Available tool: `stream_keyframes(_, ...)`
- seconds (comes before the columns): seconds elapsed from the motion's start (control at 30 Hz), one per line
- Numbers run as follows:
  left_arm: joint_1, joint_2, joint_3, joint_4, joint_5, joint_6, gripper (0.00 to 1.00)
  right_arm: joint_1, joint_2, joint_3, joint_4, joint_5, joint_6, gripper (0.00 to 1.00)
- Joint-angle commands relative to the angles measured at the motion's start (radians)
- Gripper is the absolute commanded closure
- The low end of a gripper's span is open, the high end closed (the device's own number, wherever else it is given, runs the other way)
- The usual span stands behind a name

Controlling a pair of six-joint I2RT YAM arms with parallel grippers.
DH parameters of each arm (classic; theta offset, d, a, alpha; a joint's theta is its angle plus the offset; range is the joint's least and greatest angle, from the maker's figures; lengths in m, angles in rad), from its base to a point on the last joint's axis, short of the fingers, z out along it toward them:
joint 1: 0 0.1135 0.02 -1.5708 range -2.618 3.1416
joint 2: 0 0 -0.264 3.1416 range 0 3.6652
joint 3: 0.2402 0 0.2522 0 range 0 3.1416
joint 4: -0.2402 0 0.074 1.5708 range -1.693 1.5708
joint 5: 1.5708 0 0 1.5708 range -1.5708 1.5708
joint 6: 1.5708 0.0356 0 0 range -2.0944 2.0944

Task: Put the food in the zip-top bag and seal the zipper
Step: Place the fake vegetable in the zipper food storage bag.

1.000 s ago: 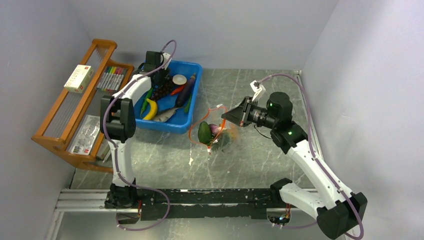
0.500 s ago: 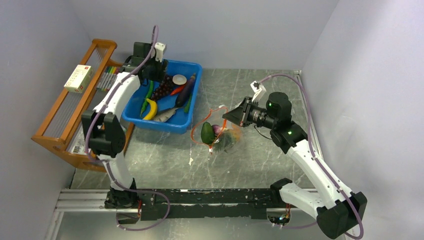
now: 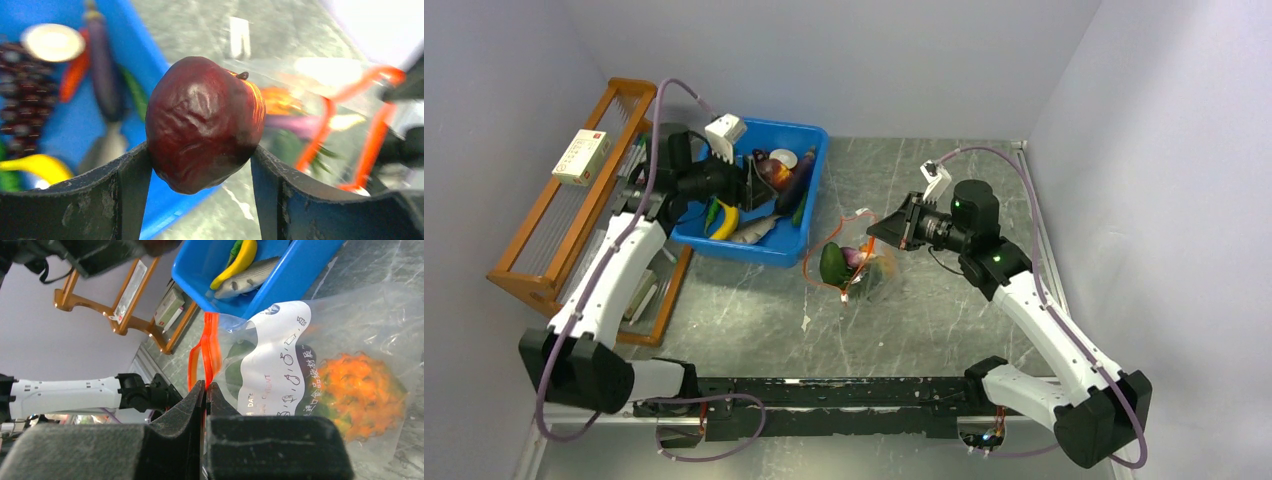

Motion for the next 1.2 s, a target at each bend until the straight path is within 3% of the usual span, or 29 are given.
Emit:
stream_keyframes(0.0,-0.002,-0.124,-0.096,0.023,0.337,-0.059,0.48,-0.003,0.003,0.026,0.057,0.001,0.016,1.0)
stream_keyframes(0.17,-0.003,-0.324,-0.242,-0.003,0.377,-0.08,0.47,-0.003,0.003,-0.01,0.1,0.01,0.062,1.0)
stream_keyframes(0.33,-0.003,-0.408,-0.322,0.031,0.428,-0.145,0.49,-0.003,0.037,-0.024,0.159,-0.011,0.119,1.0)
stream_keyframes(0.5,-0.006,-0.419,-0.35,0.074,0.471,-0.211,0.53,0.005,0.057,-0.061,0.266,0.005,0.191,1.0)
stream_keyframes(0.7,-0.041,-0.44,-0.413,0.186,0.449,-0.305,0.52,0.006,0.086,-0.044,0.251,0.011,0.193,1.0)
stream_keyframes(1.03,-0.248,-0.431,-0.471,0.304,0.247,-0.407,0.52,0.006,0.141,0.029,0.159,0.019,0.124,1.0)
stream_keyframes(1.17,-0.287,-0.432,-0.507,0.329,0.248,-0.409,0.51,0.006,0.144,0.014,0.181,0.049,0.122,1.0)
